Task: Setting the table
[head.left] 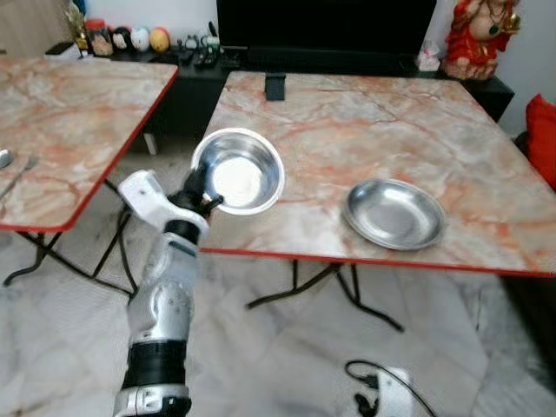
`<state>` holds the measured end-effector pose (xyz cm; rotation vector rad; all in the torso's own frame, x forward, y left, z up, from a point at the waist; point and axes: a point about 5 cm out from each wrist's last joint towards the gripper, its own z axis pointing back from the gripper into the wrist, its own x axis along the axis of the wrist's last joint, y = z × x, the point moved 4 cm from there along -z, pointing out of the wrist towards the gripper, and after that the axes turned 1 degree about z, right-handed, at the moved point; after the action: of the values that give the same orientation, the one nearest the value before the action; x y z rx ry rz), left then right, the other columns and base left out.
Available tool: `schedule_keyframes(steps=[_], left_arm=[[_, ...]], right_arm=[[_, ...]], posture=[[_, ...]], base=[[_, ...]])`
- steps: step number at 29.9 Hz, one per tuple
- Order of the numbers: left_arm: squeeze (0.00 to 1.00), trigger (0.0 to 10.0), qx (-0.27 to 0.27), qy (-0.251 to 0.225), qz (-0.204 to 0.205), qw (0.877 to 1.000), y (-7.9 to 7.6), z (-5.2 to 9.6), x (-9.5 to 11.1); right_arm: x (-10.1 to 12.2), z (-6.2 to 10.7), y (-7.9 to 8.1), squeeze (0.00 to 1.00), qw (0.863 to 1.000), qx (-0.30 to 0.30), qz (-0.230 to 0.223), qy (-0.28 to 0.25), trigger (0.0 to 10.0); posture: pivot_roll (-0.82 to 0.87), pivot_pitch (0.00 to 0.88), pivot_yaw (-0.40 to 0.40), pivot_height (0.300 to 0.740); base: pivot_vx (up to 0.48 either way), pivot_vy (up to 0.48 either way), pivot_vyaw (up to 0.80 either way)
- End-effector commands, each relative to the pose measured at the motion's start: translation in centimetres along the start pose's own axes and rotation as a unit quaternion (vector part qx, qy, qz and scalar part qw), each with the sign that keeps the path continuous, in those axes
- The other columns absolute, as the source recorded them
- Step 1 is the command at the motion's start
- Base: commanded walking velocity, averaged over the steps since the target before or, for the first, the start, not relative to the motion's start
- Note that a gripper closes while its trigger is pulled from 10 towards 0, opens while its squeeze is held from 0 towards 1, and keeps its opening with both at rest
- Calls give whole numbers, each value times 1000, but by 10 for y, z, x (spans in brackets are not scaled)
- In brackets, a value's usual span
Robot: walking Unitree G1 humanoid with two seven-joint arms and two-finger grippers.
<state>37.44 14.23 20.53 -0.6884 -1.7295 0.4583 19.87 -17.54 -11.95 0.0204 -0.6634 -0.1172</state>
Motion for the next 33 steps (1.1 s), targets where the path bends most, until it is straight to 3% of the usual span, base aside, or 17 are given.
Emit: schedule_keyframes(steps=[1, 20, 22, 25, 33], left_arm=[[0, 10000, 4, -9, -13, 1000, 4, 0, 8], [0, 10000, 1, -8, -30, 1000, 8, 0, 10], [0, 10000, 1, 2, -56, 998, 10, -1, 10], [0, 10000, -17, 31, -151, 988, 12, -2, 6], [0, 10000, -36, 36, -232, 971, 20, -3, 21]], right_arm=[[0, -1, 11, 0, 1000, 11, -7, 0, 10000], [0, -1, 7, 0, 1000, 9, -2, -1, 10000], [0, -1, 7, 0, 1000, 10, -2, -1, 10000], [0, -1, 7, 0, 1000, 9, -3, -1, 10000], [1, -1, 8, 0, 1000, 10, -3, -2, 10000]], posture=[[101, 0, -36, 740], [95, 0, -52, 740], [95, 0, -52, 740], [94, 0, -52, 740], [98, 0, -50, 740]], base=[[0, -428, 0], [0, -417, 0], [0, 0, 0], [0, 0, 0], [0, 0, 0]])
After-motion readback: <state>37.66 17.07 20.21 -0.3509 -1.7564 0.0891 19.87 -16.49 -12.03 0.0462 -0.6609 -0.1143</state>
